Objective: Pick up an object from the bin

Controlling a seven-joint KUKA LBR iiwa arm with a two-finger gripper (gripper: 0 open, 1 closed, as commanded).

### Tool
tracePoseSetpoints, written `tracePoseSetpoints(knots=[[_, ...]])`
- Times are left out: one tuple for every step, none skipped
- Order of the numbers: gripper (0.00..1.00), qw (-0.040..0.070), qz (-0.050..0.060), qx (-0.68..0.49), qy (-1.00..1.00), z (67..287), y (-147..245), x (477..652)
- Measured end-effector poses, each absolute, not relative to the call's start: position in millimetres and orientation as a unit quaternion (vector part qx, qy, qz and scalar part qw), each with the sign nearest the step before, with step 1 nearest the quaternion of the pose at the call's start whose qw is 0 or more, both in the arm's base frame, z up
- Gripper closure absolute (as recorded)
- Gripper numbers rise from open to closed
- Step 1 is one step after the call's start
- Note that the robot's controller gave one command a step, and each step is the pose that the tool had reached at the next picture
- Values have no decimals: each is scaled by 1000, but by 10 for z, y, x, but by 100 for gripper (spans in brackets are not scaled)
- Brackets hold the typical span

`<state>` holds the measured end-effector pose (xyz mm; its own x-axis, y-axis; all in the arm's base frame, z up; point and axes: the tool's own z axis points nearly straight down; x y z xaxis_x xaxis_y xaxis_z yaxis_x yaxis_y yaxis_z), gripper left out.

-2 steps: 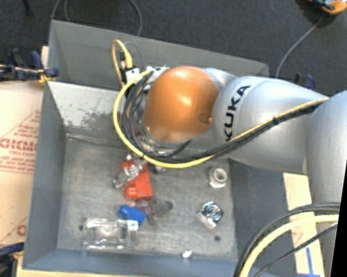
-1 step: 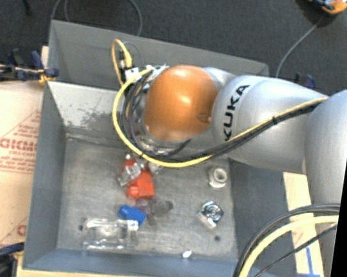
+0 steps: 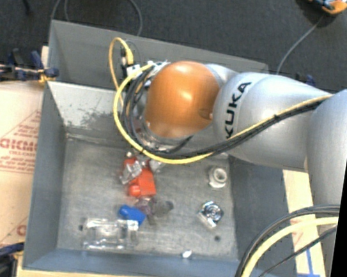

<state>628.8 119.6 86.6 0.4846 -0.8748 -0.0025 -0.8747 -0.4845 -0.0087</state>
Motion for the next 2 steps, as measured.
tracePoseSetpoints(knots=[[100, 5, 0, -859, 512, 884, 1199, 6305], [100, 3, -3, -857, 515, 1509, 1193, 6330]])
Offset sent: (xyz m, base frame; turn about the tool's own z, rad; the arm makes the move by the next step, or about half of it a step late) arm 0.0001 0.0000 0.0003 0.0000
